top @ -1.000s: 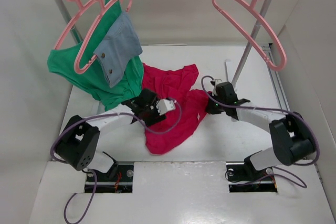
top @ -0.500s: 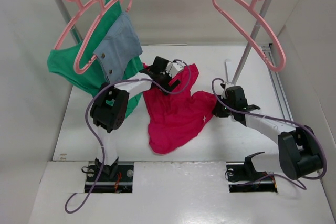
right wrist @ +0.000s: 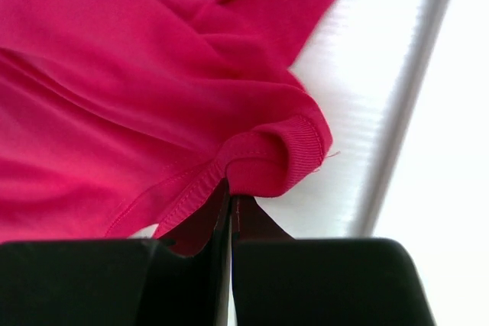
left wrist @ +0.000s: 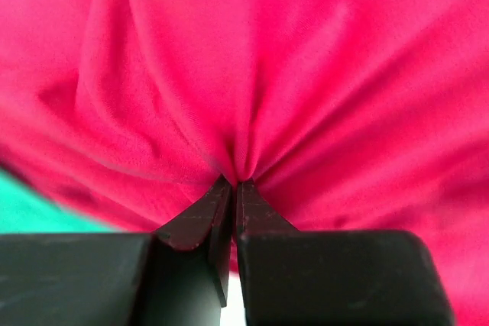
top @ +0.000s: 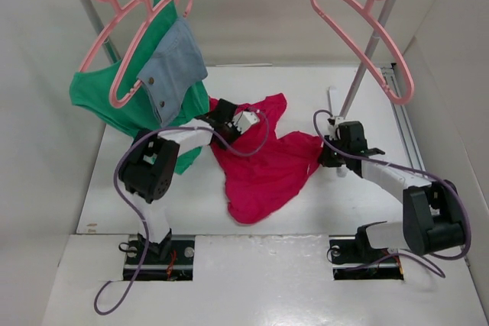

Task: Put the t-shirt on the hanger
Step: Move the tshirt to the center of the board

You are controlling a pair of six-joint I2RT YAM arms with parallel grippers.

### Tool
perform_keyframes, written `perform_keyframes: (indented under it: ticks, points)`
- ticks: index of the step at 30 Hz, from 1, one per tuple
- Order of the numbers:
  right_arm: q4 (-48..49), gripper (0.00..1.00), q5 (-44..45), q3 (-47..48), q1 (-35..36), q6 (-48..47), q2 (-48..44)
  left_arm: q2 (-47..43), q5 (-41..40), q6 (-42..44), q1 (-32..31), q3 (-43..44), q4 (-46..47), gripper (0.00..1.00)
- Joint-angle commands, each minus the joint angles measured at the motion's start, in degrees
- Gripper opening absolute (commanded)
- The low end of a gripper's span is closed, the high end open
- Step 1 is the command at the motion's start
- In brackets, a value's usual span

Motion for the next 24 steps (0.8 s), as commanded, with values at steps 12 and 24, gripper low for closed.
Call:
perform_keyframes:
  ticks: [12, 24]
  points:
    - [-3.6, 0.16, -4.0, 11.8, -2.4, -11.7, 8.4, -30.2, -1.2, 11.6, -4.8, -27.4, -16.2, 0.0]
    - [-16.1, 0.87, 5.7, 13.1, 13.6, -16.3, -7.4, -48.1, 4.6, 9.2, -6.6, -27.4, -18.9, 0.51]
